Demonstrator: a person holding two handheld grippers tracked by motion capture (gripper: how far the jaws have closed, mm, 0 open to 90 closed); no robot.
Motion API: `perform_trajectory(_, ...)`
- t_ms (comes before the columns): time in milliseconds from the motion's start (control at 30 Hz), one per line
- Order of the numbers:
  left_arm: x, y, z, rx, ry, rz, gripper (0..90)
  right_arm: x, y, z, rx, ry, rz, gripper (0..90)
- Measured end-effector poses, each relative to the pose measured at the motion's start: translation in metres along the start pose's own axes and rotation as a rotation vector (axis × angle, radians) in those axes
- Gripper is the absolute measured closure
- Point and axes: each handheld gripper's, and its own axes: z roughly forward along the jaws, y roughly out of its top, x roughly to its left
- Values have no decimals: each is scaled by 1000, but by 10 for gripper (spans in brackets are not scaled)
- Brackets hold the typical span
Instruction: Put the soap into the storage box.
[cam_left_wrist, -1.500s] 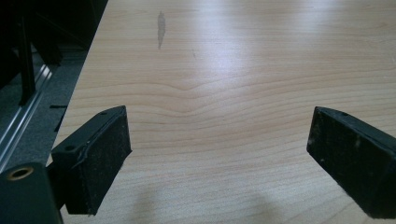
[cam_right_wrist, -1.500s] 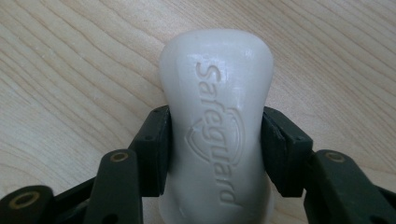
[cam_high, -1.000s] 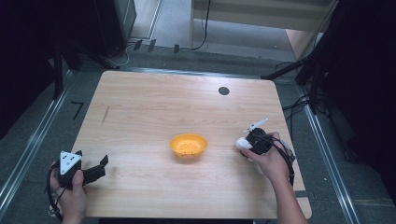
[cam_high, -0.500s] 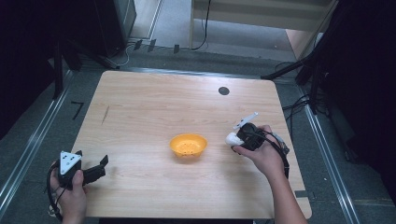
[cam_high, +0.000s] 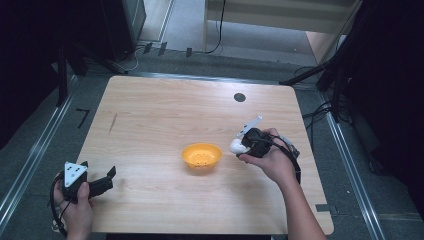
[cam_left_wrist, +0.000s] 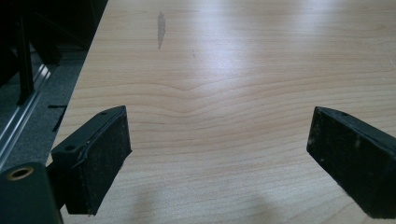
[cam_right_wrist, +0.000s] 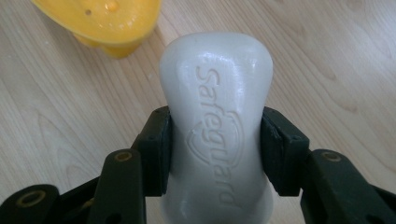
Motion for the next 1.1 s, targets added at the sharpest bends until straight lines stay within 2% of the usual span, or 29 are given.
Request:
perform_trajectory(233,0,0,0,1,-1,-2,68,7,15,-1,-24,11,-69,512)
perform_trajectory(800,0,0,0,3,-1,-2,68,21,42,-1,-42,23,-184,512)
perform_trajectory(1100,1,0,0,0,-3,-7,68,31,59,5,-44,39,-250,512)
